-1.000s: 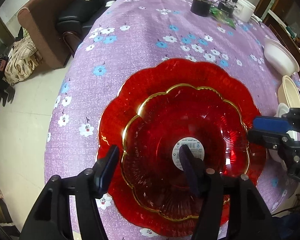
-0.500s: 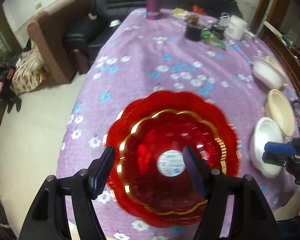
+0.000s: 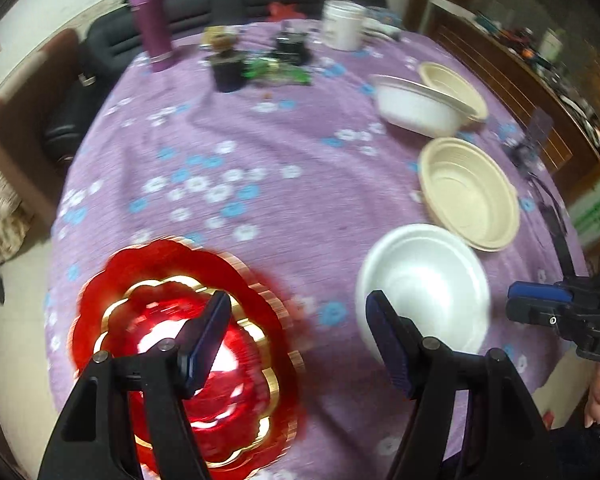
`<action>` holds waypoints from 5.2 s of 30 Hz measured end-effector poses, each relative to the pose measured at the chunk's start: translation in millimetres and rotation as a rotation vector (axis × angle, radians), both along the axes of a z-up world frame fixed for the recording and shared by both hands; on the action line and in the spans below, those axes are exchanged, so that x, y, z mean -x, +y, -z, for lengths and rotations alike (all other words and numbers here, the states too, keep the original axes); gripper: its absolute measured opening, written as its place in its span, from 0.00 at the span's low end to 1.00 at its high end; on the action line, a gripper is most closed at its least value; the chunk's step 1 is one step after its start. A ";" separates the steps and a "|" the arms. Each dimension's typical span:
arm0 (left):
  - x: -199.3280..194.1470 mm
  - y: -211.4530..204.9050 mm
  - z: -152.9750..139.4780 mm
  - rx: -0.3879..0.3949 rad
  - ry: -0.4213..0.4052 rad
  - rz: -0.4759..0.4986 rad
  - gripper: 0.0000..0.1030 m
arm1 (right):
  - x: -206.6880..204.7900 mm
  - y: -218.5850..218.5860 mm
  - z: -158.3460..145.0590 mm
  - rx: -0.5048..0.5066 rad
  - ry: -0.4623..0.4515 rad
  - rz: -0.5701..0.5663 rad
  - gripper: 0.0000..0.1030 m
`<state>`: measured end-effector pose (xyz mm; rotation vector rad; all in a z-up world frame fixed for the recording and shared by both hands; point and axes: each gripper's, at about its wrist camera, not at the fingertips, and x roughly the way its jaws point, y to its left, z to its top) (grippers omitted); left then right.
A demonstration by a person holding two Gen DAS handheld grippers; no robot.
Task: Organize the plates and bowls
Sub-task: 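Move the left gripper to the white plate and grasp its rim, then carry the white plate with the left gripper onto the red plate stack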
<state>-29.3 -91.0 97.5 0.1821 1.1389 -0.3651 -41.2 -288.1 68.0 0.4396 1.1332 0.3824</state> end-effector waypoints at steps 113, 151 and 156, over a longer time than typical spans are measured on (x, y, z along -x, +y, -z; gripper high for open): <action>37.8 99.9 -31.5 0.022 -0.095 -0.203 0.37 | -41.9 117.8 -54.6 0.110 -0.130 -0.277 0.14; 29.7 158.3 33.4 0.025 0.020 -0.332 0.41 | -69.6 204.7 6.6 0.241 -0.044 -0.402 0.15; 34.1 164.8 20.9 0.023 -0.019 -0.369 0.44 | -65.2 198.5 -3.5 0.231 -0.062 -0.390 0.15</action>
